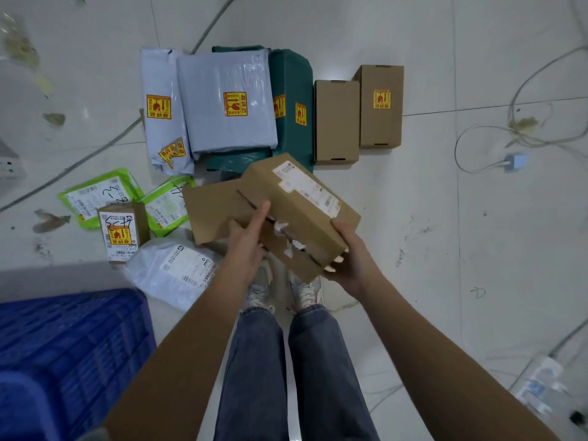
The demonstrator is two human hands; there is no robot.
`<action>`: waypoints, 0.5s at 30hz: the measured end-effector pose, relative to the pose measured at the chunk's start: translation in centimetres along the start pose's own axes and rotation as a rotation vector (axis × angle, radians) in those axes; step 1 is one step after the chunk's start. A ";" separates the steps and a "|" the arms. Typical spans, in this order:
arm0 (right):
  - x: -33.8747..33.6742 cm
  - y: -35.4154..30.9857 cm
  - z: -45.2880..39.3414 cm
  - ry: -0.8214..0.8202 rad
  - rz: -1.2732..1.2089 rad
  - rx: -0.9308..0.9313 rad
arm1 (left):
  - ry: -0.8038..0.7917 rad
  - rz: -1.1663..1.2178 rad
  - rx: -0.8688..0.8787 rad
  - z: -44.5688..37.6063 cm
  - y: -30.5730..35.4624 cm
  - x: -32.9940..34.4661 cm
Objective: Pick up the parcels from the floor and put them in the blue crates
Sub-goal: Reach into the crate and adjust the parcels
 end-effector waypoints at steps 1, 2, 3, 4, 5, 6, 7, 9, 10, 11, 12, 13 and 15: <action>0.4 -0.1 0.1 0.028 0.003 -0.097 | 0.008 0.007 0.010 0.8 -0.4 0.6; 0.8 -0.4 0.4 0.057 0.006 -0.202 | 0.014 0.015 0.018 1.5 -0.9 1.1; 1.1 -0.7 0.7 0.084 0.013 -0.289 | 0.006 0.032 0.013 2.0 -1.5 1.7; 1.3 -1.0 1.2 0.103 0.020 -0.359 | -0.018 0.061 0.002 2.5 -2.0 2.2; 1.5 -1.4 1.6 0.111 0.030 -0.420 | -0.043 0.088 -0.004 3.0 -2.2 2.8; 1.6 -1.8 1.9 0.110 0.053 -0.474 | -0.057 0.095 0.003 3.2 -2.2 3.1; 1.7 -2.1 2.2 0.097 0.085 -0.515 | -0.055 0.094 0.015 3.3 -2.0 3.2; 2.0 -2.8 2.6 0.055 0.141 -0.544 | -0.039 0.111 0.025 3.5 -1.1 2.8; 1.9 -3.1 2.8 0.039 0.152 -0.532 | -0.025 0.108 0.032 3.4 -0.6 2.2; 1.9 -3.5 3.0 0.032 0.160 -0.506 | -0.010 0.093 0.041 3.4 0.0 1.4; 1.7 -4.0 3.2 0.023 0.174 -0.476 | 0.006 0.070 0.048 3.5 0.7 0.5; 1.8 -4.5 3.5 0.000 0.208 -0.458 | 0.012 0.045 0.054 3.8 1.4 -0.5; 2.3 -5.4 4.4 -0.089 0.325 -0.451 | -0.021 0.008 0.061 4.6 2.7 -2.7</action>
Point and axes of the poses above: each hand's wrist, its own z-axis away from the middle knuckle, its own x-axis out of the palm, y = z × x, the point moved 4 cm from there along -z, towards the middle knuckle, and after that the axes turned 7 degrees about y, right-handed, at the moved point
